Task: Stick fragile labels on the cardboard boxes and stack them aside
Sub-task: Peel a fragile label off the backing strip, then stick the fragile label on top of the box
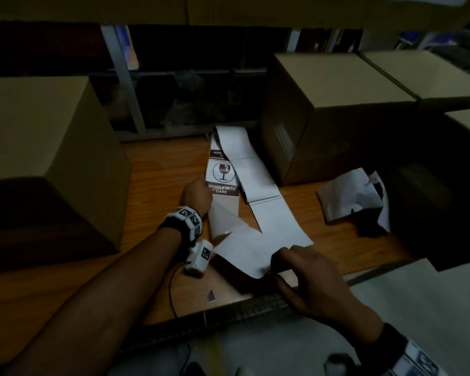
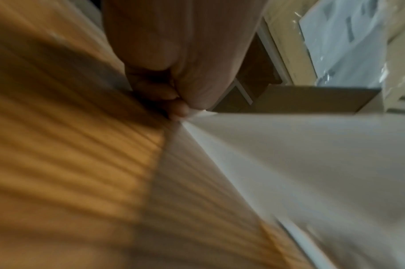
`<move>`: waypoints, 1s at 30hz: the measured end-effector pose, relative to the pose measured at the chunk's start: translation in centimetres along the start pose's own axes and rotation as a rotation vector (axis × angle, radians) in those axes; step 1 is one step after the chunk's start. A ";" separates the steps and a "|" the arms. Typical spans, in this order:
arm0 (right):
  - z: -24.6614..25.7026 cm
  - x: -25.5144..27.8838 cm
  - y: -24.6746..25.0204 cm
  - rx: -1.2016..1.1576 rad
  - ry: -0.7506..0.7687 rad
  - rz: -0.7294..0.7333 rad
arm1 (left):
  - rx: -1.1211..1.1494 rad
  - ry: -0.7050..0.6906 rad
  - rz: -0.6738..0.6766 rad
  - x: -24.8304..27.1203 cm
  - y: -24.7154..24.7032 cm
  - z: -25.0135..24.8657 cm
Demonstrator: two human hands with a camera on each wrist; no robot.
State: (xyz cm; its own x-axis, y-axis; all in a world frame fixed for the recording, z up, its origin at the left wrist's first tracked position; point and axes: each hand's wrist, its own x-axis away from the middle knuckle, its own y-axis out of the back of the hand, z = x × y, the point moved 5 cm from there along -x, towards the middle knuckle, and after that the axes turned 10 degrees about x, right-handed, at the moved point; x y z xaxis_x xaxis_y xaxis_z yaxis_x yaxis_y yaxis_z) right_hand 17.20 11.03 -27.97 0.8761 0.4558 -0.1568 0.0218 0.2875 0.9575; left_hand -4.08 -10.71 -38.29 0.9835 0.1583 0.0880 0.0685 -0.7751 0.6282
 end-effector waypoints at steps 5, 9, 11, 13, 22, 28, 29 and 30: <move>-0.1 2.3 1.2 -0.059 0.041 -0.023 | -0.050 -0.025 0.008 0.7 0.2 -0.8; -0.7 3.3 2.7 -0.131 0.040 -0.092 | -0.110 -0.053 0.035 1.1 0.5 -1.3; -1.1 3.4 3.4 -0.160 0.038 -0.121 | -0.203 -0.068 0.046 1.7 0.8 -1.4; -1.4 3.2 4.1 -0.180 0.041 -0.162 | -0.298 -0.036 0.050 2.5 1.2 -1.6; -2.8 -2.1 7.5 -0.280 0.042 -0.315 | -0.219 -0.386 0.268 10.3 3.9 -7.6; -0.9 -7.6 10.6 -0.352 0.127 -0.269 | 0.340 -0.495 0.230 15.6 11.0 -15.7; -0.3 -8.4 11.4 -0.361 0.158 -0.273 | 0.313 -0.492 0.250 16.1 11.9 -16.3; 0.5 -9.3 12.1 -0.363 0.192 -0.278 | 0.280 -0.488 0.255 16.2 12.7 -16.5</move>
State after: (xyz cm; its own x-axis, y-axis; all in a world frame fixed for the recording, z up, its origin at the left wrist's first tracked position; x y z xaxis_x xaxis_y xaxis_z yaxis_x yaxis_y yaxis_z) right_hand 9.57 9.88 -14.86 0.7559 0.4574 -0.4684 0.0426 0.6795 0.7324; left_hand 10.00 -7.89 -16.08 0.9333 -0.3001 -0.1971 -0.2026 -0.8934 0.4011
